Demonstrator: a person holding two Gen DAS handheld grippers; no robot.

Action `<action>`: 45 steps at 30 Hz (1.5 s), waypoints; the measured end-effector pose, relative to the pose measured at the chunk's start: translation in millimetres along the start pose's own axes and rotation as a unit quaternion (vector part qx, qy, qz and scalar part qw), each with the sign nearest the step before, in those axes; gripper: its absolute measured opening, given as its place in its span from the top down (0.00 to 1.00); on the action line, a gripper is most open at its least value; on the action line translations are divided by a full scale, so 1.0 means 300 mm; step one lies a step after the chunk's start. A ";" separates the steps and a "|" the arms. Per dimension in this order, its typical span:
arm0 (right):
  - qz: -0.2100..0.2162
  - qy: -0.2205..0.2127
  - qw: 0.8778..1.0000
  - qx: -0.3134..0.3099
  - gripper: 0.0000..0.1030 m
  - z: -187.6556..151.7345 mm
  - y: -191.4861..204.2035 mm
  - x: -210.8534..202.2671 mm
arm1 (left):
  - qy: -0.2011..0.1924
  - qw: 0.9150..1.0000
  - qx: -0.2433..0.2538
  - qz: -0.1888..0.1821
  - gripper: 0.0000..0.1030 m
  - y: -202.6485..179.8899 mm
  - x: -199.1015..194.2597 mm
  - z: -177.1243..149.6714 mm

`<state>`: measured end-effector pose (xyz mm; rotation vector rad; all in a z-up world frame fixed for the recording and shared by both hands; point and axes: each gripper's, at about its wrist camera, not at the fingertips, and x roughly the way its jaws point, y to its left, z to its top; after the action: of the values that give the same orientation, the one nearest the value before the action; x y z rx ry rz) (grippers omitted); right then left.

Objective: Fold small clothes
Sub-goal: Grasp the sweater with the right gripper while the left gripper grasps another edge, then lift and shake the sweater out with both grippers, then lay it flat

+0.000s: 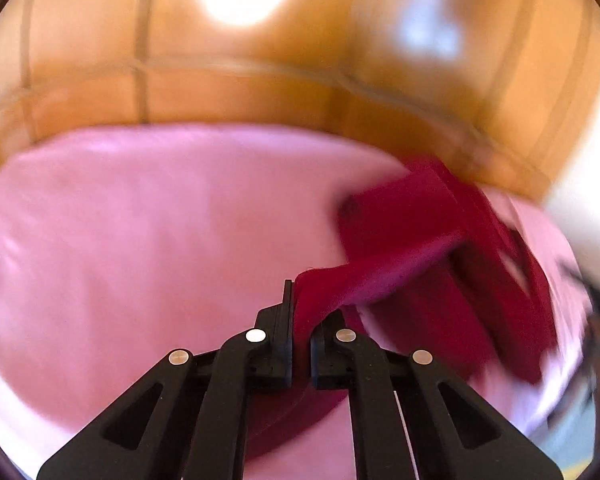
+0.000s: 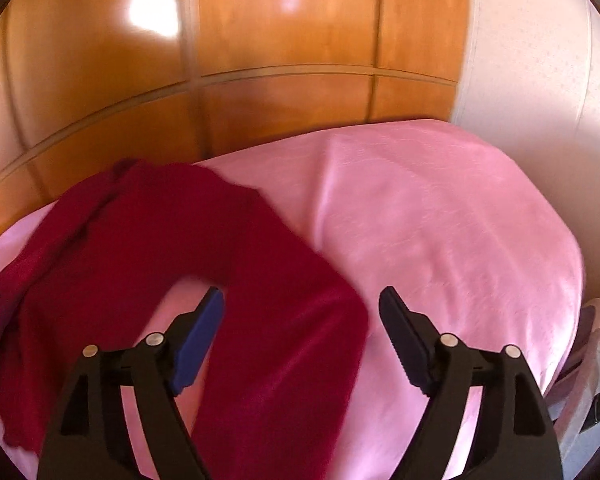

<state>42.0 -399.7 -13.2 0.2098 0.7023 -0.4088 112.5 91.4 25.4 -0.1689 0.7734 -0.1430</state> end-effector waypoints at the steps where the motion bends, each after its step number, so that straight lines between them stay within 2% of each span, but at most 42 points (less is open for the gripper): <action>1: 0.011 0.005 1.000 -0.004 0.20 -0.022 0.016 -0.014 | -0.013 1.000 -0.010 0.020 0.96 0.040 0.011 0.058; 4: 0.038 0.020 0.999 -0.005 0.19 -0.080 0.051 -0.041 | -0.036 0.994 -0.052 0.092 0.96 0.157 0.078 0.255; 6: 0.060 0.028 0.998 0.000 0.19 -0.109 0.077 -0.058 | -0.037 0.987 -0.083 0.130 0.73 0.211 0.112 0.333; 7: 0.072 0.032 0.997 0.001 0.19 -0.124 0.086 -0.062 | -0.040 0.985 -0.103 0.135 0.47 0.222 0.119 0.357; 8: 0.084 0.037 0.996 0.000 0.19 -0.137 0.099 -0.068 | -0.056 0.984 -0.119 0.121 0.27 0.217 0.110 0.355; 9: 0.097 0.043 0.994 -0.001 0.19 -0.150 0.117 -0.070 | -0.084 0.984 -0.130 0.090 0.26 0.216 0.081 0.330; 10: 0.110 0.052 0.993 -0.001 0.20 -0.163 0.135 -0.063 | -0.085 0.986 -0.127 0.067 0.26 0.194 0.083 0.302; 11: 0.129 0.067 0.989 0.003 0.24 -0.178 0.151 -0.047 | -0.068 0.989 -0.119 0.051 0.26 0.178 0.096 0.279; 12: 0.143 0.081 0.986 0.007 0.32 -0.179 0.161 -0.020 | -0.035 0.993 -0.107 0.022 0.28 0.137 0.135 0.233; 13: 0.157 0.095 0.983 0.011 0.36 -0.190 0.174 0.001 | -0.006 0.995 -0.101 -0.013 0.33 0.100 0.172 0.177; 14: 0.170 0.110 0.979 0.013 0.43 -0.204 0.188 0.020 | 0.016 0.994 -0.099 -0.037 0.35 0.083 0.204 0.141; 15: 0.187 0.129 0.974 0.018 0.45 -0.224 0.207 0.043 | 0.056 0.990 -0.098 -0.080 0.35 0.037 0.256 0.076; 17: 0.215 0.154 0.964 0.028 0.45 -0.257 0.235 0.067 | 0.105 0.980 -0.104 -0.133 0.35 -0.034 0.327 -0.018; 19: 0.219 0.157 0.963 0.032 0.44 -0.275 0.253 0.075 | 0.148 0.969 -0.115 -0.159 0.35 -0.118 0.397 -0.106; 21: 0.222 0.156 0.961 0.045 0.44 -0.276 0.263 0.089 | 0.166 0.960 -0.131 -0.182 0.35 -0.188 0.447 -0.150; 22: 0.231 0.155 0.959 0.055 0.44 -0.274 0.268 0.084 | 0.157 0.963 -0.125 -0.181 0.35 -0.219 0.448 -0.155; 23: 0.245 0.155 0.955 0.067 0.44 -0.267 0.276 0.095 | 0.152 0.963 -0.112 -0.190 0.41 -0.259 0.449 -0.152; 24: 0.252 0.158 0.952 0.072 0.44 -0.261 0.276 0.096 | 0.156 0.961 -0.108 -0.200 0.59 -0.278 0.456 -0.152; 25: 0.262 0.162 0.949 0.072 0.44 -0.257 0.293 0.108 | 0.166 0.960 -0.097 -0.205 0.88 -0.307 0.458 -0.158; 26: 0.265 0.165 0.947 0.068 0.44 -0.249 0.301 0.117 | 0.156 0.966 -0.077 -0.190 0.88 -0.326 0.443 -0.154; 29: 0.282 0.170 0.942 0.059 0.46 -0.240 0.345 0.136 | 0.135 0.971 -0.056 -0.188 0.89 -0.306 0.391 -0.112; 30: 0.298 0.176 0.936 0.064 0.61 -0.235 0.352 0.143 | 0.130 0.972 -0.055 -0.188 0.89 -0.293 0.376 -0.115; 31: 0.312 0.185 0.929 0.070 0.71 -0.233 0.357 0.152 | 0.124 0.973 -0.054 -0.187 0.90 -0.280 0.353 -0.108; 32: 0.311 0.188 0.929 0.072 0.83 -0.232 0.357 0.156 | 0.117 0.974 -0.055 -0.185 0.90 -0.251 0.321 -0.100; 33: 0.308 0.188 0.930 0.069 0.87 -0.236 0.357 0.146 | 0.112 0.975 -0.058 -0.184 0.90 -0.221 0.283 -0.099; 38: 0.311 0.152 0.938 0.032 0.89 -0.219 0.304 -0.027 | 0.095 0.974 -0.060 -0.197 0.90 -0.120 0.097 -0.084; 42: 0.304 0.122 0.945 0.012 0.90 -0.217 0.201 -0.186 | 0.108 0.973 -0.054 -0.197 0.90 -0.065 -0.048 -0.165; 43: 0.292 0.118 0.949 0.003 0.90 -0.226 0.184 -0.207 | 0.116 0.972 -0.056 -0.197 0.90 -0.051 -0.063 -0.187; 45: 0.243 0.123 0.962 -0.020 0.90 -0.270 0.161 -0.222 | 0.143 0.971 -0.049 -0.184 0.90 -0.047 -0.068 -0.273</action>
<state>-30.1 -310.7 -27.3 0.3896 0.8718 0.1054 39.6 73.2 -15.5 -0.3913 1.0322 -0.4888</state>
